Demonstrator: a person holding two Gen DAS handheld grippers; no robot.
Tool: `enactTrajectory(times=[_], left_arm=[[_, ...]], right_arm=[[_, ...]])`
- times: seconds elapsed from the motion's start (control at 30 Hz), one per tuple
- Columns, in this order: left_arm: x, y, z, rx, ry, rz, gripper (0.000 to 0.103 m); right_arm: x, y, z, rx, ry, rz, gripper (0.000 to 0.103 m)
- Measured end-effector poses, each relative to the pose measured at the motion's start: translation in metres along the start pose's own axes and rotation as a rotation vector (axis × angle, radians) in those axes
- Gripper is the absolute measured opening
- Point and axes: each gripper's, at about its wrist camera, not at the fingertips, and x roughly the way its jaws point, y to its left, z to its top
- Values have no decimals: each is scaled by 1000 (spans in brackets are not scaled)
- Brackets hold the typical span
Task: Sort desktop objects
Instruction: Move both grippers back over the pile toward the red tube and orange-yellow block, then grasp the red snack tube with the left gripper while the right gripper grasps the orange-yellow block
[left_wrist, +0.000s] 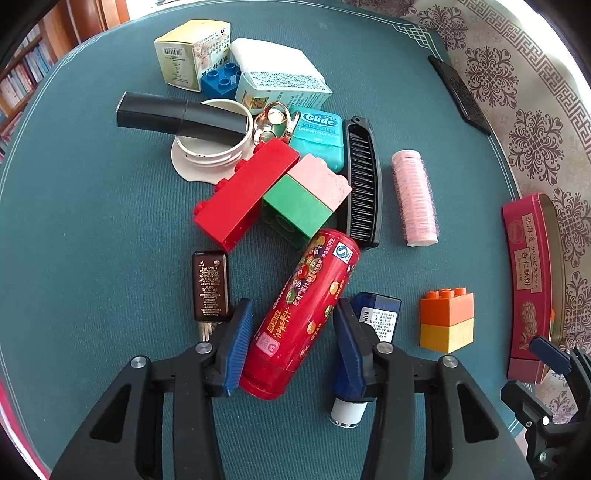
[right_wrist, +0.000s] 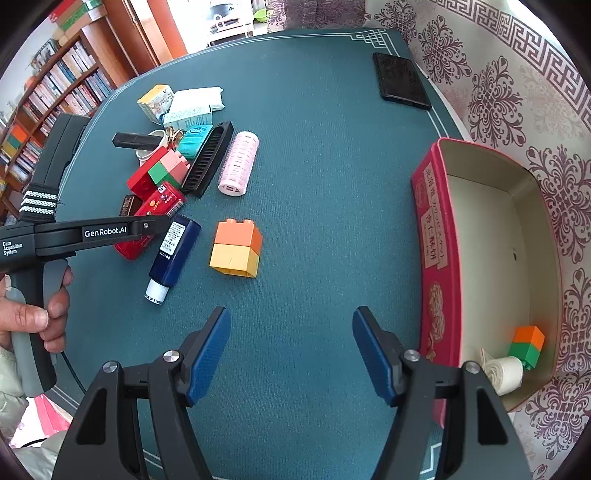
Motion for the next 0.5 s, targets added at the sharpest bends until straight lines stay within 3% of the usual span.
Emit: enactTrajectory(times=[0.17,0.5], left_arm=[[-3,2,-2,-6,2,-10,37],[-25,9,-10,-21,-26,-32,34]], right_arm=[[6,8,11,-18,-3,12,72],[33,25,32,-51,17,20,73]])
